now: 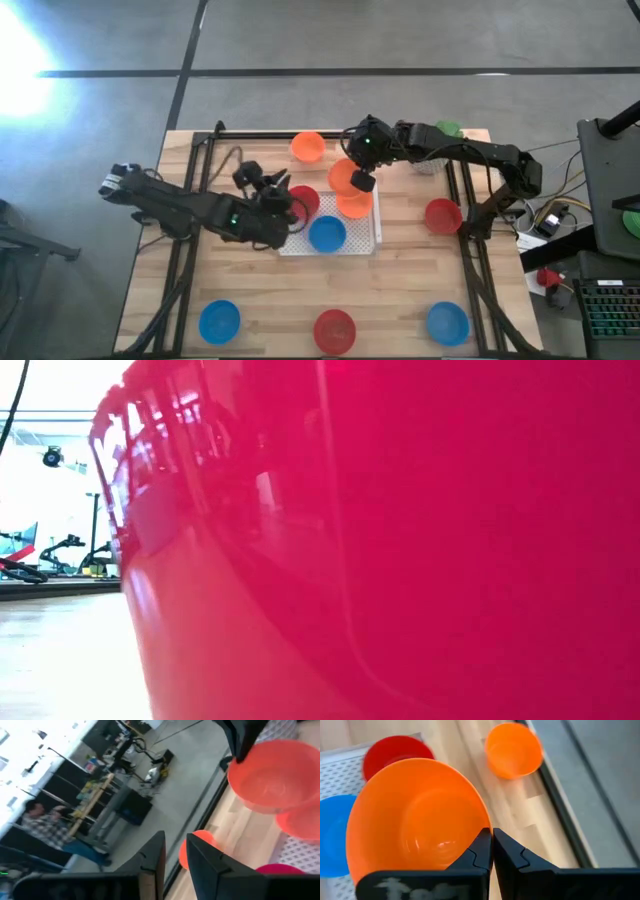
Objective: Pick & Place Mini bowls
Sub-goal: Stack the bottom orange bowl on top of the orange bowl on the shelf
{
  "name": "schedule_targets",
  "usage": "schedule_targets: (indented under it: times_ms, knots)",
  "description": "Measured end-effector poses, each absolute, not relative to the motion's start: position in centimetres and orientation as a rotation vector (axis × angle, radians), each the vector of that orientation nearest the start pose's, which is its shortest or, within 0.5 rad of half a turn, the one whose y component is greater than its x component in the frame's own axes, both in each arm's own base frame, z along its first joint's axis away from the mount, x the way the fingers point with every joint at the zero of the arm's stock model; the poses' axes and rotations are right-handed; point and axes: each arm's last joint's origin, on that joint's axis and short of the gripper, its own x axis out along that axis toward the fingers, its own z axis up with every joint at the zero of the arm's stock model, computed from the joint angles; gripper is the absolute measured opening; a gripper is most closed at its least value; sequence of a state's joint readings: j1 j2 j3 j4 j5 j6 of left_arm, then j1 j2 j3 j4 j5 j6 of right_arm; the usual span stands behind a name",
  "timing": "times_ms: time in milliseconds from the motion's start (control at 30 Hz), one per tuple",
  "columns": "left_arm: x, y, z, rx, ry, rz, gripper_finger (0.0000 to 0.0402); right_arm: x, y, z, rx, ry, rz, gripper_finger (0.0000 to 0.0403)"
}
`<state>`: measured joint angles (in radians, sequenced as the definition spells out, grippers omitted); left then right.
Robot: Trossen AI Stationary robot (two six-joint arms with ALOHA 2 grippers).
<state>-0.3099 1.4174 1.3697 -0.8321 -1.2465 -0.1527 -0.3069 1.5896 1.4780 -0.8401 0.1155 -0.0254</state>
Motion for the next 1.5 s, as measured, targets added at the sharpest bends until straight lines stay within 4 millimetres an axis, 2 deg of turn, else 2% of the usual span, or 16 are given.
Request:
schedule_targets:
  times_ms: [267, 433, 667, 1500]
  knots:
    - [25.4, -5.3, 37.1, 0.435, 0.527, 0.899, 0.0078, 33.0, -10.6, 29.7, 0.104, 1.031, -0.332, 0.0008]
    - [25.3, -5.3, 37.1, 0.433, 0.529, 0.891, 0.0078, 33.9, -10.9, 27.2, 0.103, 1.139, -0.325, 0.0008]
    - [25.5, -5.3, 37.0, 0.456, 0.544, 0.886, 0.0078, 34.4, -11.3, 25.6, 0.079, 1.205, -0.369, 0.0008]
    - [25.5, -5.3, 36.9, 0.461, 0.546, 0.886, 0.0078, 34.1, -11.2, 25.0, 0.078, 1.268, -0.362, 0.0009]
